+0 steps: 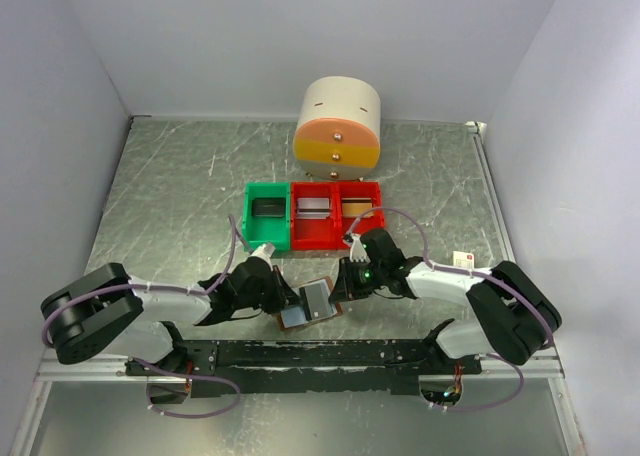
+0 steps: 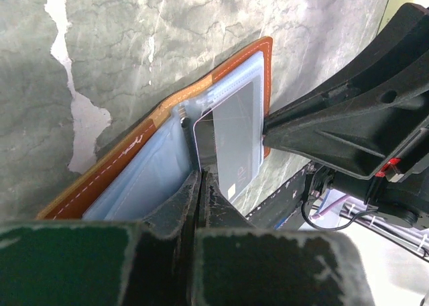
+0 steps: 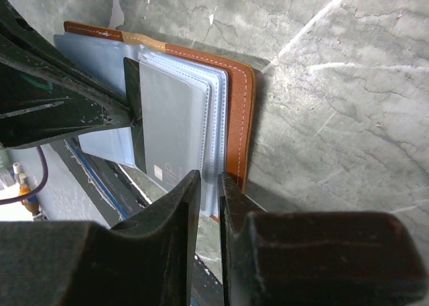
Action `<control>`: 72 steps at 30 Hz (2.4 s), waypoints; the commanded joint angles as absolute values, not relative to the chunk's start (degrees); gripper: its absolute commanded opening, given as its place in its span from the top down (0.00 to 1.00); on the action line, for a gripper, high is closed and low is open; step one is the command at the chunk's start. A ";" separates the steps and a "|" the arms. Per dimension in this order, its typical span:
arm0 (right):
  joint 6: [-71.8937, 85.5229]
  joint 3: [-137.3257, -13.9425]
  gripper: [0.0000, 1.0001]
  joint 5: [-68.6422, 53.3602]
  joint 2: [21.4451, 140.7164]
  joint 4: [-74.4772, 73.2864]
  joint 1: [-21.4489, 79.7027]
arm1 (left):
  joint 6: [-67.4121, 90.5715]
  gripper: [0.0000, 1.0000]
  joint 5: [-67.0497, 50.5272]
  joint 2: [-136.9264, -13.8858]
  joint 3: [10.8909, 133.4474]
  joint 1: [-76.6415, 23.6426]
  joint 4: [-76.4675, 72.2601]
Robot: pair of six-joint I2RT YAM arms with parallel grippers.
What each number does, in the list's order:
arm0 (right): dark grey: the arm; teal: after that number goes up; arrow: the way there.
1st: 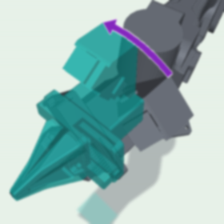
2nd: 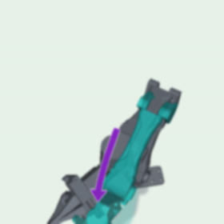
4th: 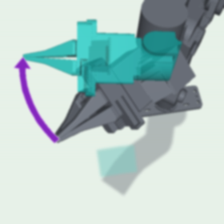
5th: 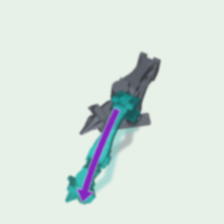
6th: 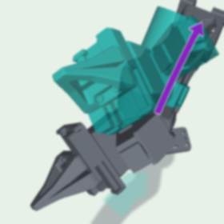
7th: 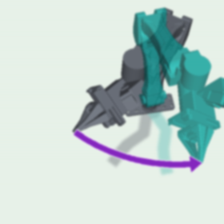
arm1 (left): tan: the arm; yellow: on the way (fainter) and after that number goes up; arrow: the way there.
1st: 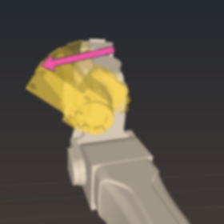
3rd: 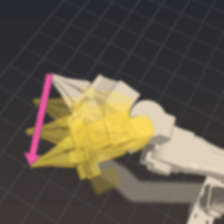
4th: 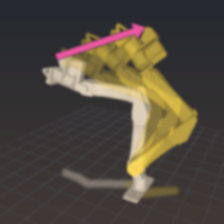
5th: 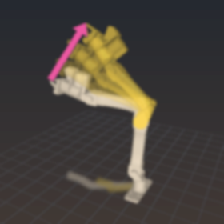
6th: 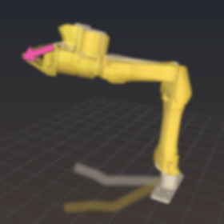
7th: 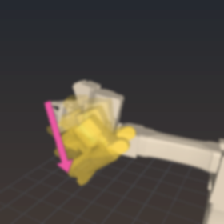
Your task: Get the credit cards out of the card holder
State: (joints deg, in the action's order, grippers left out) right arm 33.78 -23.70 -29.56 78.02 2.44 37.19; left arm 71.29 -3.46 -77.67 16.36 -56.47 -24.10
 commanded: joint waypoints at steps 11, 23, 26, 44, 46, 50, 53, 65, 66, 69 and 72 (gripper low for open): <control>36.47 -26.96 0.79 -24.17 69.10 -0.85 37.15 | 69.32 0.93 -2.04 -75.25 16.41 -56.90 -19.05; 35.30 -29.86 0.76 -26.81 82.48 3.62 42.92 | 69.14 0.93 -2.24 -75.58 17.20 -56.89 -18.76; 33.75 -30.23 0.76 -24.67 83.65 0.11 42.87 | 69.08 0.93 -2.20 -75.39 17.11 -56.87 -18.42; 32.05 -28.31 0.76 -27.28 86.76 2.05 42.78 | 77.00 0.55 -5.92 -84.36 9.83 -56.87 -41.61; 31.83 -28.20 0.76 -27.10 86.60 1.74 42.72 | 78.02 0.59 -6.19 -85.93 8.37 -56.88 -45.43; 31.56 -28.17 0.76 -26.50 86.30 1.30 42.60 | 78.54 0.67 -6.10 -86.39 7.77 -56.88 -46.76; 31.47 -28.37 0.76 -25.93 86.55 0.89 42.46 | 77.65 0.75 -5.62 -84.56 8.69 -56.91 -43.71; 31.84 -28.87 0.76 -23.60 86.90 -0.05 41.57 | 74.35 0.81 0.36 -70.68 9.66 -56.93 -24.42; 31.88 -28.90 0.76 -23.87 86.78 0.10 41.53 | 74.14 0.80 0.54 -70.11 9.67 -56.90 -23.92; 32.52 -29.04 0.77 -25.25 85.98 1.14 41.45 | 73.90 0.75 0.12 -69.94 9.63 -56.89 -24.77; 33.76 -29.79 0.77 -25.90 83.30 1.99 41.54 | 73.80 0.74 -0.88 -71.33 9.90 -56.88 -26.66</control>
State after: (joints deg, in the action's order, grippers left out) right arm 34.11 -30.20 -30.15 84.44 5.08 41.93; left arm 75.33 -1.30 -70.46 8.86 -56.47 -27.14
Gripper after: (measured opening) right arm 0.234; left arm 0.260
